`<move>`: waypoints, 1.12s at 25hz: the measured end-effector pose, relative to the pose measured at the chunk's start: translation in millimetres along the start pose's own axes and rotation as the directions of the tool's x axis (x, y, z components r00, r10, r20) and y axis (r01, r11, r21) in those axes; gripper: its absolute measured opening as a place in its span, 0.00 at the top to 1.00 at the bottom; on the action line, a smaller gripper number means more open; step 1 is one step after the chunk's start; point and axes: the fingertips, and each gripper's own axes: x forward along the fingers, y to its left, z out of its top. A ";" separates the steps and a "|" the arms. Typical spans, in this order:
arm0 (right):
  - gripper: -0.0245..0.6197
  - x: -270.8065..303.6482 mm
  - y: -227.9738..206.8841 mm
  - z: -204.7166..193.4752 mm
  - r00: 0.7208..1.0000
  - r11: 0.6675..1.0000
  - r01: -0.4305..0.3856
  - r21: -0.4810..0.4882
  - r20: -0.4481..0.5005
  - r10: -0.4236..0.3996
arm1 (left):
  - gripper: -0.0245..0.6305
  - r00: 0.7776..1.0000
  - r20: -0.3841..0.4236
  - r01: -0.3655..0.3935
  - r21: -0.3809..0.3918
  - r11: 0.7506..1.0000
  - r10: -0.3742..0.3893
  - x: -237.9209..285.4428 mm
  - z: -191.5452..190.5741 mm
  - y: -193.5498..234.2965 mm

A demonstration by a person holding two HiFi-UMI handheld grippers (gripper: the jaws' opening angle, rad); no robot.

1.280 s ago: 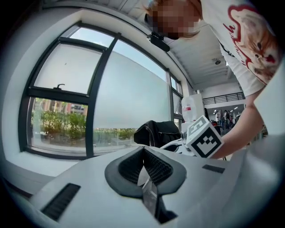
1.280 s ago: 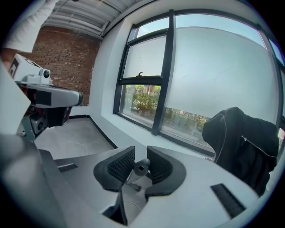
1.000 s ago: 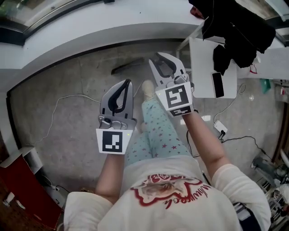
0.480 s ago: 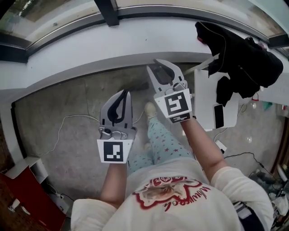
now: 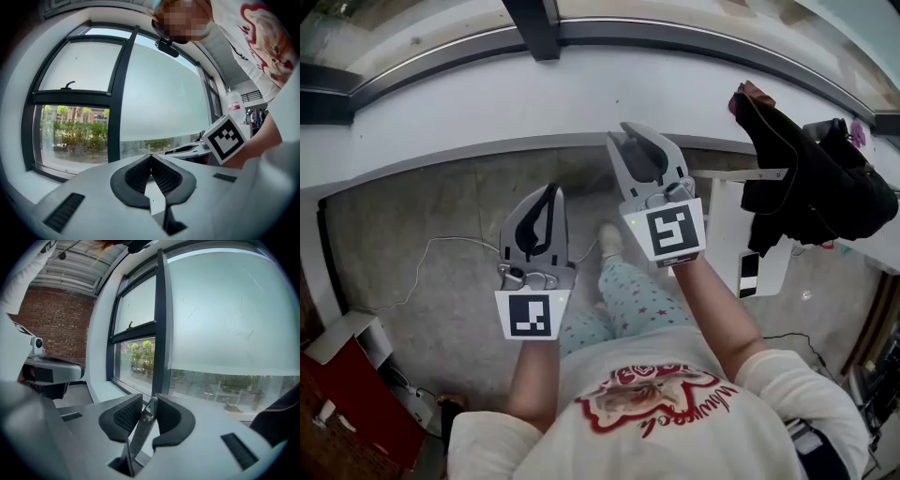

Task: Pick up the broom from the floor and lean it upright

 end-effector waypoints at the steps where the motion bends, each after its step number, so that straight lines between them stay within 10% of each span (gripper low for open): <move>1: 0.82 6.5 -5.1 0.3 1.000 1.000 0.002 0.011 -0.002 -0.002 | 0.93 1.000 0.001 -0.005 0.000 1.000 0.005 6.1 0.9 3.3; 28: 0.82 93.6 -98.0 30.4 0.982 0.982 0.177 0.063 0.062 -0.181 | 0.93 0.990 -0.056 0.125 -0.049 0.991 -0.128 115.4 -13.9 39.0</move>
